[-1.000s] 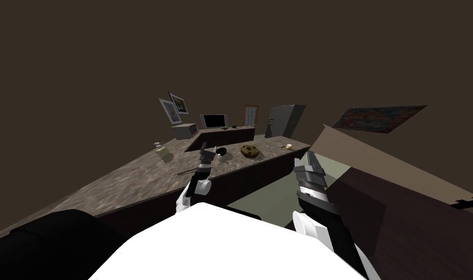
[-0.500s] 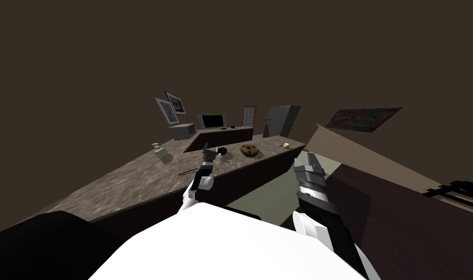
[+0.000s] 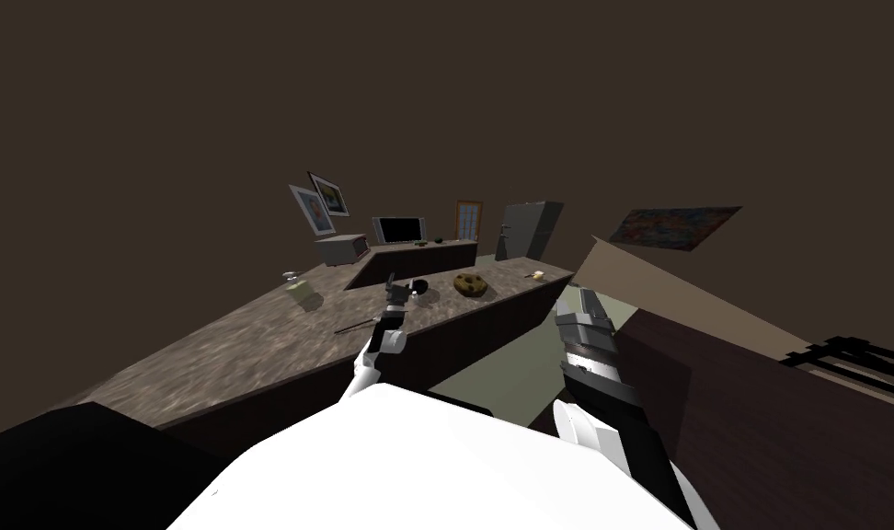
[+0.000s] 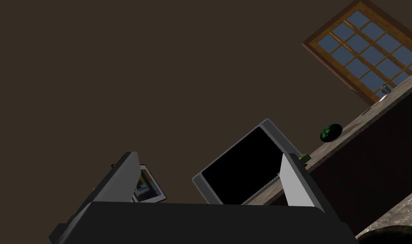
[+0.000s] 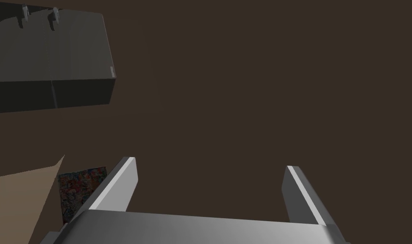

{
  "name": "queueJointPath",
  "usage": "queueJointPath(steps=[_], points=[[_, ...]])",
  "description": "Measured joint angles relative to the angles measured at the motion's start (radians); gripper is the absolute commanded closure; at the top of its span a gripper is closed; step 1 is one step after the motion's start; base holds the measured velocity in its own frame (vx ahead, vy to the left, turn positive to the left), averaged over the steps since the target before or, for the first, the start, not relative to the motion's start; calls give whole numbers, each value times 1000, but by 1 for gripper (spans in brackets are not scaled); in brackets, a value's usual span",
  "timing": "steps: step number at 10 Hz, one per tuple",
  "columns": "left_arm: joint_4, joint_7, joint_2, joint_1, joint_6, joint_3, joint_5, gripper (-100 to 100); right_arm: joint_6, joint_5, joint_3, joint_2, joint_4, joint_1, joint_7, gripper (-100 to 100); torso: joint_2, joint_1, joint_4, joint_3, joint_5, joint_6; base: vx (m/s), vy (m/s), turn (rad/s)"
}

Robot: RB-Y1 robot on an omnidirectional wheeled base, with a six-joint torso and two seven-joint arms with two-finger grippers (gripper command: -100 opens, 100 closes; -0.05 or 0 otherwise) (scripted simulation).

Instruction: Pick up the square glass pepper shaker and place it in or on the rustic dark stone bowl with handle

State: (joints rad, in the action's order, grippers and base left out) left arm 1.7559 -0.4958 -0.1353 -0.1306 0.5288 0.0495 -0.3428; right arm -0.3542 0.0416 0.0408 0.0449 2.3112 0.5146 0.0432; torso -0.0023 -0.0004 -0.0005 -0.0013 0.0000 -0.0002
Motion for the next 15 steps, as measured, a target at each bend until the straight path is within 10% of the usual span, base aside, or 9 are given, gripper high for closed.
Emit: queueJointPath(steps=[15], points=[[-341, -150, 16, 115, -30, 132, -215, -100, 0, 0, 0, 0, 0, 0, 0, 0, -3, -3, -1, -1, -1, 0, 49, -44, 3]])
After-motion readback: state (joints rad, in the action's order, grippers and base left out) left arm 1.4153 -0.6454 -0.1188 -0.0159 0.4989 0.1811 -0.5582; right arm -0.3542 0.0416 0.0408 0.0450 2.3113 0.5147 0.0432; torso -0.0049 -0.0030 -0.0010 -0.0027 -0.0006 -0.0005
